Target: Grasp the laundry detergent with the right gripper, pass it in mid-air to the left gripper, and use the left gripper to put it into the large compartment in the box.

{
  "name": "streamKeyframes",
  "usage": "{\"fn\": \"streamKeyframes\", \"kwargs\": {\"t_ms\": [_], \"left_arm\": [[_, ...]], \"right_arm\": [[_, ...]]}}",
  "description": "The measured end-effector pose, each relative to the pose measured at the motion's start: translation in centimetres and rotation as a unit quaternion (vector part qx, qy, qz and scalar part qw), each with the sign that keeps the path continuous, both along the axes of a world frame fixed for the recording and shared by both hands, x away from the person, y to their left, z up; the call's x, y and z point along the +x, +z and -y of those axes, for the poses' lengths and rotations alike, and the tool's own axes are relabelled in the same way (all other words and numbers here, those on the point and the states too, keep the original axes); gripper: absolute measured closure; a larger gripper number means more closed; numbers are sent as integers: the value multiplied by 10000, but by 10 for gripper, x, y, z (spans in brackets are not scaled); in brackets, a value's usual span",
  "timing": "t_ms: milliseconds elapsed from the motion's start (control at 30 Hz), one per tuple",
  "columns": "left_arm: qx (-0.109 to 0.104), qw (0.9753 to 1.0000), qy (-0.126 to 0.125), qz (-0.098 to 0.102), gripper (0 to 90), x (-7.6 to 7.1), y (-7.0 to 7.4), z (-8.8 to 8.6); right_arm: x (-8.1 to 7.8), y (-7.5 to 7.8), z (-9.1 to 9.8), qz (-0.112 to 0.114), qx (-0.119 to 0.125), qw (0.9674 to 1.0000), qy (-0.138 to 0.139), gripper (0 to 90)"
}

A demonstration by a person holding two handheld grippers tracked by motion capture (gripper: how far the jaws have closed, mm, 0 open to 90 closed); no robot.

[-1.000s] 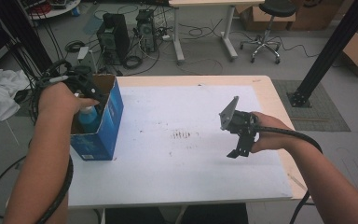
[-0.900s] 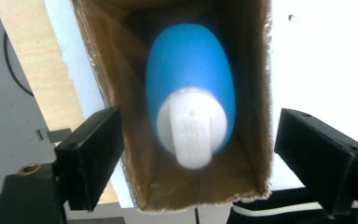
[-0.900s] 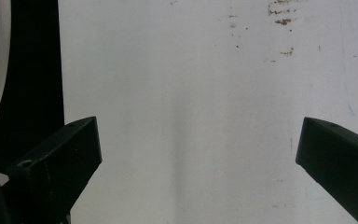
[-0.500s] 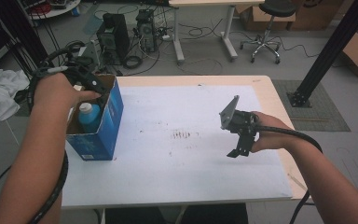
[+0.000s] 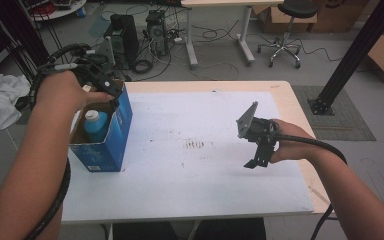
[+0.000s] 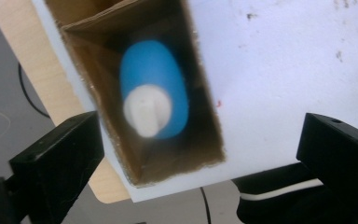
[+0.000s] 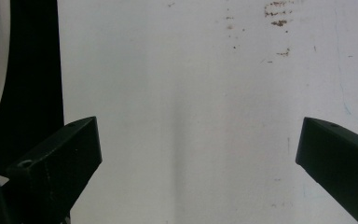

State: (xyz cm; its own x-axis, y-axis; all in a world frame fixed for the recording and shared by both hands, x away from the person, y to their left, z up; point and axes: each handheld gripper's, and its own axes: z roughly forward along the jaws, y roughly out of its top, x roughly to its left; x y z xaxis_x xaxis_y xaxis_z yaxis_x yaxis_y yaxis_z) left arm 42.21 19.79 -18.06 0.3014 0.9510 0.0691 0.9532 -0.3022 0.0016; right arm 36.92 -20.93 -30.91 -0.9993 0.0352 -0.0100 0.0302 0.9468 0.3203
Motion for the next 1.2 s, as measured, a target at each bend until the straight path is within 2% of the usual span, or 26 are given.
{"fn": "streamKeyframes", "kwargs": {"t_ms": [133, 300, 467, 533, 600, 700, 733, 767, 800, 867, 900, 933, 1033, 1100, 1167, 1200], "left_arm": [[-43, 9999, -122, 26, 4, -1, 2, 6], [-202, 9984, -519, 47, 1, -2, 4, 16], [-265, 9938, -1076, 47, 1, -5, 2, 33], [-330, 9906, -1324, 41, 1, -7, 1, 41], [-430, 9860, -1612, 26, 1, -9, 1, 51], [-441, 9805, -1915, 23, 1, -11, 0, 62], [-466, 9768, -2091, 42, 1, -13, -1, 68], [-500, 9745, -2185, 53, 1, -14, -2, 71], [-522, 9711, -2330, 24, 1, -15, -3, 76], [-504, 9658, -2543, 2, 1, -18, -5, 83], [-489, 9621, -2683, -15, 1, -19, -6, 87], [-454, 9571, -2862, -42, 1, -21, -8, 91], [-327, 9478, -3169, -112, 1, -26, -13, 102], [-288, 9434, -3302, -94, 1, -29, -15, 107], [-309, 9356, -3515, -126, 1, -32, -18, 114], [-293, 9305, -3647, -167, 1, -33, -19, 117]], "right_arm": [[0, 0, 1, 1, 17, 10000, -9, 0], [-1, 1, 2, 6, 16, 10000, -16, 0], [0, 4, 3, 25, 23, 10000, -44, 0], [0, 5, 4, 28, 21, 10000, -50, 0], [0, 5, 3, 32, 13, 10000, -57, 0], [0, 6, 3, 33, 5, 10000, -61, 0], [0, 6, 3, 29, 5, 10000, -63, 0], [0, 6, 3, 24, 1, 10000, -66, 0], [0, 6, 3, 21, -2, 10000, -67, 0], [0, 6, 4, 12, -15, 10000, -69, 0], [0, 6, 4, 13, -23, 10000, -73, 0], [0, 6, 4, 14, -29, 10000, -83, 0], [0, 8, 3, 19, -45, 9999, -102, 0], [0, 9, 3, 24, -30, 9999, -109, 0], [-1, 10, 3, 17, -32, 9999, -104, 0], [-1, 10, 3, 9, -39, 9999, -111, 0]]}}
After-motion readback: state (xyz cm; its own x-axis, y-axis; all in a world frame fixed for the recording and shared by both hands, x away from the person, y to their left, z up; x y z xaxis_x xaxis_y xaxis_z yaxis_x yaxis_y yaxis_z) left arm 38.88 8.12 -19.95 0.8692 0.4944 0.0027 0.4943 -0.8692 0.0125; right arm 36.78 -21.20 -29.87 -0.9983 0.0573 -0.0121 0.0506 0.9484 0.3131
